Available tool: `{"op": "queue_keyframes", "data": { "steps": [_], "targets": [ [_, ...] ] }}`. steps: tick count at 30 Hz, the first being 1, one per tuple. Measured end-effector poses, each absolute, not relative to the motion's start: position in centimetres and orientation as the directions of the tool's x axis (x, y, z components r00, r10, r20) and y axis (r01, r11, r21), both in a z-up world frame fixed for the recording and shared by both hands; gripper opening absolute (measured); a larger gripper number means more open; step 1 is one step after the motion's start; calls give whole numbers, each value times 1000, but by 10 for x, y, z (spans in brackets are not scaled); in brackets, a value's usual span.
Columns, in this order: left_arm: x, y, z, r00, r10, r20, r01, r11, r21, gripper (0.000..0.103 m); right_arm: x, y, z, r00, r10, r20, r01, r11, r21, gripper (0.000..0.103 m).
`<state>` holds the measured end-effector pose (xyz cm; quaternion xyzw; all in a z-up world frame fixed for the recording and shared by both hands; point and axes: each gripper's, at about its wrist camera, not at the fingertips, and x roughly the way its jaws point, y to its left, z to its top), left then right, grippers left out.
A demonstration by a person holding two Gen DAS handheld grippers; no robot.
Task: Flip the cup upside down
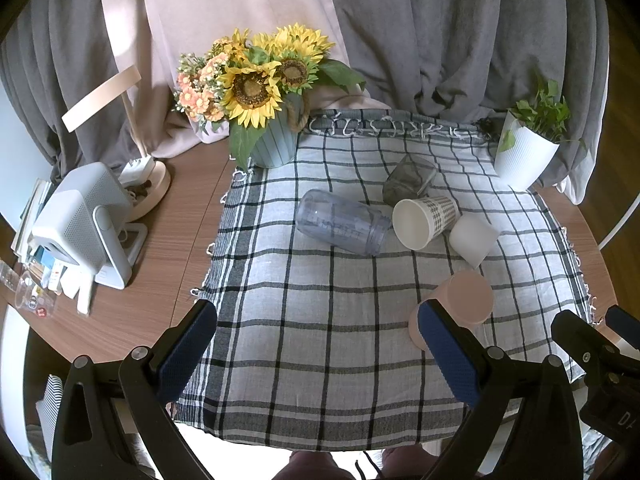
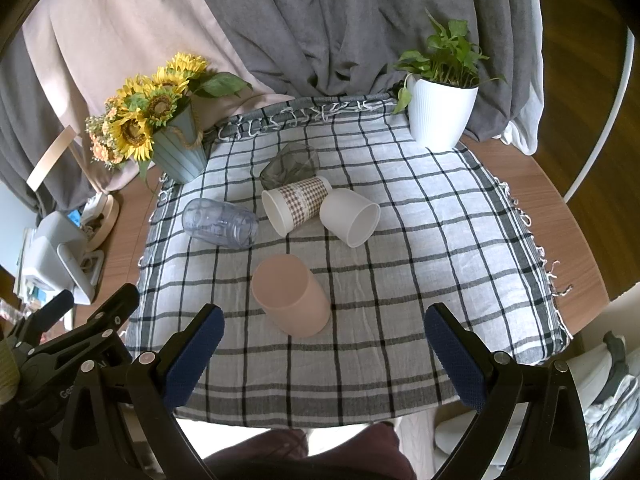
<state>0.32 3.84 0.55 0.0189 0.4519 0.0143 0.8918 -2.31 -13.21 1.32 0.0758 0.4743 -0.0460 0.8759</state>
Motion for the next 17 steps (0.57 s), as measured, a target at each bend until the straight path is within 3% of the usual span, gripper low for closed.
{"op": "queue_keyframes", "data": {
  "steps": [17],
  "targets": [
    [3, 39, 5, 589, 43, -807, -9, 999, 47, 103, -23, -131, 9, 538, -7, -843, 151, 985, 89, 101]
  ]
}}
